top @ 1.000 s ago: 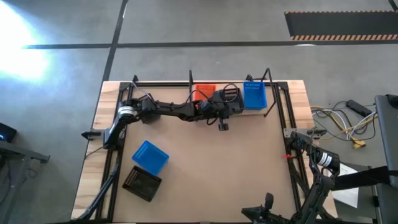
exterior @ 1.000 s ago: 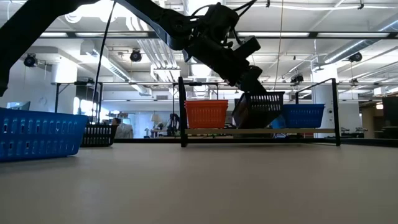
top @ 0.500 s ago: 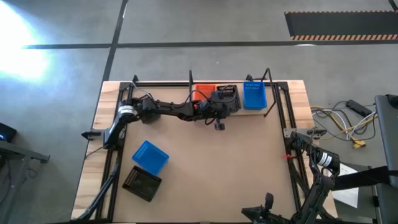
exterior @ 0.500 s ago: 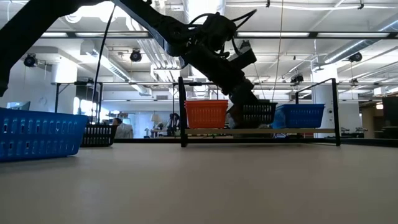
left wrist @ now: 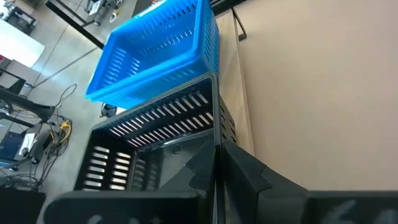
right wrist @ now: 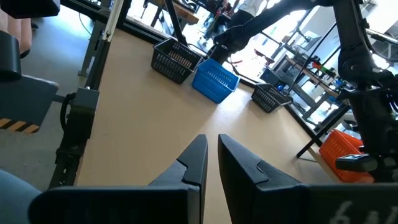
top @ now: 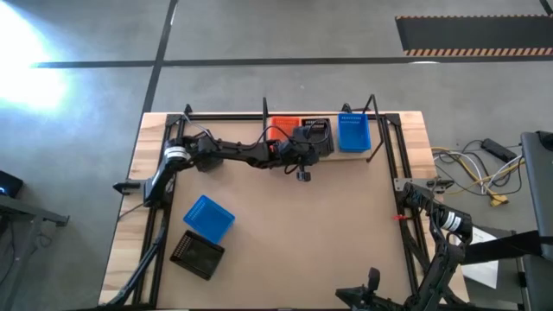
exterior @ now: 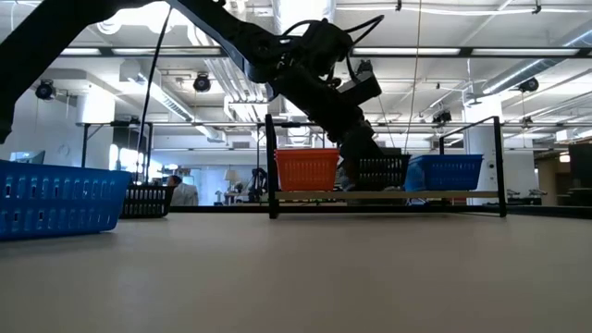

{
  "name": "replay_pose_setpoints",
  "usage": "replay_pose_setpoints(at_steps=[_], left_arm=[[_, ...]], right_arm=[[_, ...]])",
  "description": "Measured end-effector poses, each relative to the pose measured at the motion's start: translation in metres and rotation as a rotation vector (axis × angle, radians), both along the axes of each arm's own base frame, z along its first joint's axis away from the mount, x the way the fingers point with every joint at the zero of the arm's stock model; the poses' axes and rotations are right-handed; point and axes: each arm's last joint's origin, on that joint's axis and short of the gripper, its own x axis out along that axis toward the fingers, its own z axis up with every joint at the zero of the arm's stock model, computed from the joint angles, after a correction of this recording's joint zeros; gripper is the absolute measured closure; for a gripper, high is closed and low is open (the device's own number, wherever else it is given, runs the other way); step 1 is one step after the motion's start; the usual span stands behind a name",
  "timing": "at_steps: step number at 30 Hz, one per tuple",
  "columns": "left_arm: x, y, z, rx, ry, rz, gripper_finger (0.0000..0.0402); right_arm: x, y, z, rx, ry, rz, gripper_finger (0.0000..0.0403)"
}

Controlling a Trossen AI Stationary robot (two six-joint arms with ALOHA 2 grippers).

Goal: Stack baskets on shelf by color
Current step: Adjust the black basket on the shelf, then stack the blue basket in the other blue baskets on the shelf

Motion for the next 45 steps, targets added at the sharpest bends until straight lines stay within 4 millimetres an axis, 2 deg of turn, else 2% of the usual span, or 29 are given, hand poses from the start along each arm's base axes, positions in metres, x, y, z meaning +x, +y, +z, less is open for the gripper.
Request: replay_pose_setpoints(at_steps=[3,8,11,15,18,21,24,26,29,33,35,37,41,45], left_arm=[[-0.001,0.0,-0.002,-0.004,0.017,0.001,0.0368],[-0.001,0.0,-0.001,-0.013,0.017,0.007,0.0313],[-0.003,-0.004,0.007,-0.032,-0.002,0.015,0.0283],[-0.011,-0.02,0.043,-0.037,-0.057,-0.008,0.0261],[-0.026,-0.038,0.076,-0.027,-0.078,-0.019,0.0256],[-0.048,-0.067,0.106,-0.065,-0.075,-0.047,0.0256],[-0.078,-0.104,0.122,-0.13,-0.008,-0.095,0.0261],[-0.099,-0.131,0.118,-0.153,0.061,-0.1,0.0266],[-0.133,-0.173,0.1,-0.134,0.125,-0.067,0.0274],[-0.184,-0.218,0.076,-0.085,0.073,0.028,0.0281],[-0.208,-0.234,0.064,-0.128,0.017,0.071,0.0281],[-0.23,-0.245,0.055,-0.22,-0.034,0.103,0.0281],[-0.265,-0.253,0.043,-0.466,-0.079,0.167,0.0282],[-0.289,-0.255,0.036,-0.683,0.125,0.179,0.0282]], right_arm=[[0.0,0.0,0.0,-0.001,0.0,0.0,0.0371],[0.0,0.0,0.0,0.0,0.0,0.0,0.0371],[0.0,0.0,0.0,-0.001,0.0,0.0,0.0371],[0.0,0.0,0.0,-0.002,0.001,0.0,0.0371],[0.0,0.0,0.0,-0.002,0.001,0.0,0.0371],[0.0,-0.001,-0.001,0.003,-0.001,-0.002,0.0371],[0.0,-0.003,-0.005,0.015,-0.009,-0.011,0.0371],[-0.001,-0.007,-0.009,0.026,-0.026,-0.023,0.0371],[-0.002,-0.014,-0.018,0.029,-0.066,-0.041,0.0371],[-0.002,-0.025,-0.031,0.048,-0.094,-0.066,0.0371],[-0.001,-0.031,-0.036,0.062,-0.1,-0.081,0.0371],[-0.001,-0.036,-0.041,0.07,-0.105,-0.093,0.0371],[0.002,-0.047,-0.049,0.086,-0.121,-0.122,0.0371],[0.011,-0.055,-0.052,0.094,-0.127,-0.157,0.0371]])
